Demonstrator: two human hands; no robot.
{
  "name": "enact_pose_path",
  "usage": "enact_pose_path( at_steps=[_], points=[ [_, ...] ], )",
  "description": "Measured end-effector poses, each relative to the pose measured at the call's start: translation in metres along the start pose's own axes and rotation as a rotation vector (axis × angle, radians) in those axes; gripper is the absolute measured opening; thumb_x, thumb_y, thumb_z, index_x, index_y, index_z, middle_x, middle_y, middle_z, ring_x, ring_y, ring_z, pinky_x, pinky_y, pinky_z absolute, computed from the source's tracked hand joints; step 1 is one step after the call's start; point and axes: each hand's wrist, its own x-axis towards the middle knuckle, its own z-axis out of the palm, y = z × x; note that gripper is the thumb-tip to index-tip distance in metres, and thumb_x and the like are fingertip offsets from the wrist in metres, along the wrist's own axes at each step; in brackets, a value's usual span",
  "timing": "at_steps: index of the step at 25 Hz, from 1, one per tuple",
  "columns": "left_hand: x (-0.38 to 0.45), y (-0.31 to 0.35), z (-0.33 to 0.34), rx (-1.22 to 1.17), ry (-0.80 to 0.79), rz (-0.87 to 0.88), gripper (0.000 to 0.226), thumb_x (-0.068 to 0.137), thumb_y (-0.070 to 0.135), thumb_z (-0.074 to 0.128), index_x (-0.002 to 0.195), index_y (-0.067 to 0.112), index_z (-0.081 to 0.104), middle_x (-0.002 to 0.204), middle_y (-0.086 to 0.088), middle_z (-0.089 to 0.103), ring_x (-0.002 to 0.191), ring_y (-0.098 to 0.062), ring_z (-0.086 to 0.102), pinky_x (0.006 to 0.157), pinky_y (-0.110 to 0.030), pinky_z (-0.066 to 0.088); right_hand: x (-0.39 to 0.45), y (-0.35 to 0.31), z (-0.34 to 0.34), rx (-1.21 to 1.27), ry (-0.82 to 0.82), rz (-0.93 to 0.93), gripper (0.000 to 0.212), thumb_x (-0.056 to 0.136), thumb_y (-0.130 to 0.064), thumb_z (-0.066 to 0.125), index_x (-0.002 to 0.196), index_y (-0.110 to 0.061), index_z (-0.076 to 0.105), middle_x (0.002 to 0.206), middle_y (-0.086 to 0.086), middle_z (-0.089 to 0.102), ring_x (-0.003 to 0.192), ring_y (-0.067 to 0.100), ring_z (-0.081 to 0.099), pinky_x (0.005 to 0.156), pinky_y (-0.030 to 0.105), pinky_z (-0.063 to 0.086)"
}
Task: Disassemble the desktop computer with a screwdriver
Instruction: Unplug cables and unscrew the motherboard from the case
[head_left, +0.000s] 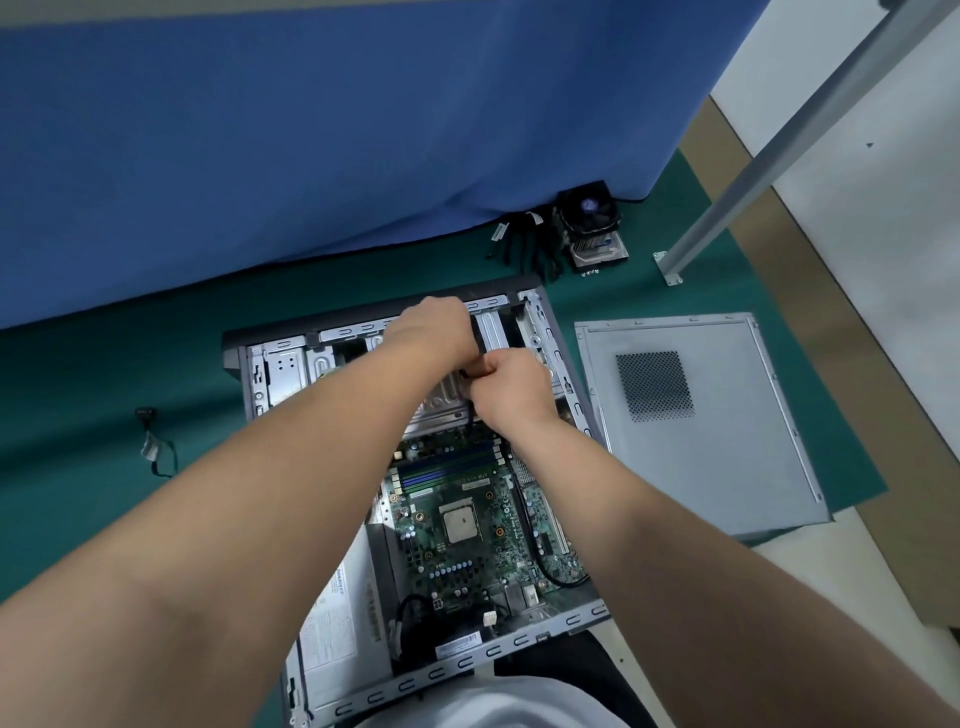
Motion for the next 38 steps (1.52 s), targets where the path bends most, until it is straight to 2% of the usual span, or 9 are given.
enact_pose_path(
  at_steps=[5, 10, 13, 16, 20, 25, 29, 34, 38],
  points=[
    [0.001, -0.004, 0.003, -0.204, 0.066, -0.044, 0.012, 0.085, 0.011, 0.061, 0.073, 0.010, 0.059, 0.080, -0.006, 0.061, 0.066, -0.020, 0.056, 0.052, -0.027, 0.039, -0.003, 0.001, -0.004, -0.008, -0.011, -0.023, 0.013, 0.089, -0.007, 0.067, 0.083, -0.017, 0.074, 0.087, 0.002, 0.072, 0.072, 0.016, 0.064, 0.055, 0.023, 0.052],
    [-0.005, -0.021, 0.009, -0.233, 0.131, 0.113, 0.019, 0.102, 0.022, 0.061, 0.100, 0.009, 0.075, 0.109, -0.011, 0.073, 0.098, -0.028, 0.066, 0.075, -0.031, 0.047, -0.009, -0.007, -0.003, -0.104, 0.027, -0.046, 0.016, 0.087, -0.004, 0.060, 0.088, -0.007, 0.075, 0.090, 0.008, 0.074, 0.083, 0.032, 0.069, 0.070, 0.043, 0.062],
    [-0.009, -0.030, 0.015, -0.028, 0.173, 0.267, 0.021, 0.106, 0.022, 0.053, 0.110, 0.008, 0.068, 0.116, -0.014, 0.067, 0.104, -0.032, 0.064, 0.079, -0.034, 0.043, -0.011, -0.010, -0.004, -0.164, 0.002, -0.069, 0.016, 0.088, -0.003, 0.059, 0.082, -0.007, 0.074, 0.086, 0.006, 0.070, 0.078, 0.030, 0.066, 0.065, 0.036, 0.060],
    [-0.008, -0.039, 0.026, 0.139, 0.246, 0.398, 0.012, 0.106, 0.018, 0.052, 0.108, 0.010, 0.060, 0.114, -0.013, 0.062, 0.106, -0.031, 0.061, 0.079, -0.031, 0.038, -0.013, -0.011, -0.007, -0.224, -0.031, -0.094, 0.023, 0.088, -0.002, 0.058, 0.068, -0.012, 0.063, 0.078, 0.008, 0.063, 0.071, 0.028, 0.058, 0.052, 0.028, 0.040],
    [-0.014, -0.048, 0.044, 0.157, 0.365, 0.430, 0.024, 0.107, 0.027, 0.047, 0.118, 0.013, 0.063, 0.119, -0.008, 0.065, 0.113, -0.029, 0.058, 0.093, -0.039, 0.046, -0.013, -0.012, -0.017, -0.262, -0.117, -0.119, 0.033, 0.087, 0.000, 0.058, 0.059, -0.016, 0.050, 0.074, 0.005, 0.057, 0.069, 0.027, 0.055, 0.049, 0.026, 0.036],
    [-0.033, -0.053, 0.057, 0.149, 0.432, 0.404, 0.028, 0.106, 0.024, 0.048, 0.125, 0.021, 0.069, 0.114, -0.003, 0.072, 0.106, -0.028, 0.064, 0.088, -0.041, 0.046, -0.014, 0.007, -0.048, -0.164, -0.122, -0.155, 0.010, 0.091, -0.022, 0.070, 0.100, -0.025, 0.072, 0.098, 0.006, 0.074, 0.086, 0.023, 0.072, 0.082, 0.037, 0.060],
    [-0.051, -0.059, 0.063, 0.093, 0.390, 0.425, 0.044, 0.104, 0.016, 0.042, 0.146, 0.020, 0.055, 0.088, -0.001, 0.067, 0.088, -0.028, 0.061, 0.075, -0.042, 0.051, -0.027, 0.038, -0.070, -0.255, -0.087, -0.182, 0.005, 0.094, -0.029, 0.067, 0.098, -0.028, 0.070, 0.097, -0.001, 0.073, 0.076, 0.013, 0.070, 0.078, 0.034, 0.060],
    [-0.054, -0.057, 0.064, 0.049, 0.352, 0.370, 0.050, 0.102, 0.016, 0.041, 0.151, 0.028, 0.050, 0.080, -0.001, 0.063, 0.090, -0.029, 0.061, 0.072, -0.041, 0.054, -0.043, 0.061, -0.087, -0.347, -0.067, -0.276, 0.007, 0.096, -0.027, 0.065, 0.098, -0.027, 0.072, 0.086, -0.012, 0.069, 0.083, 0.010, 0.065, 0.083, 0.033, 0.058],
    [-0.054, -0.055, 0.065, 0.071, 0.365, 0.316, 0.055, 0.101, 0.015, 0.042, 0.152, 0.035, 0.047, 0.075, 0.000, 0.061, 0.077, -0.027, 0.055, 0.058, -0.033, 0.040, -0.054, 0.073, -0.090, -0.579, -0.178, -0.490, 0.020, 0.101, -0.023, 0.056, 0.114, -0.023, 0.072, 0.108, -0.005, 0.071, 0.095, 0.012, 0.064, 0.090, 0.034, 0.056]
  ],
)
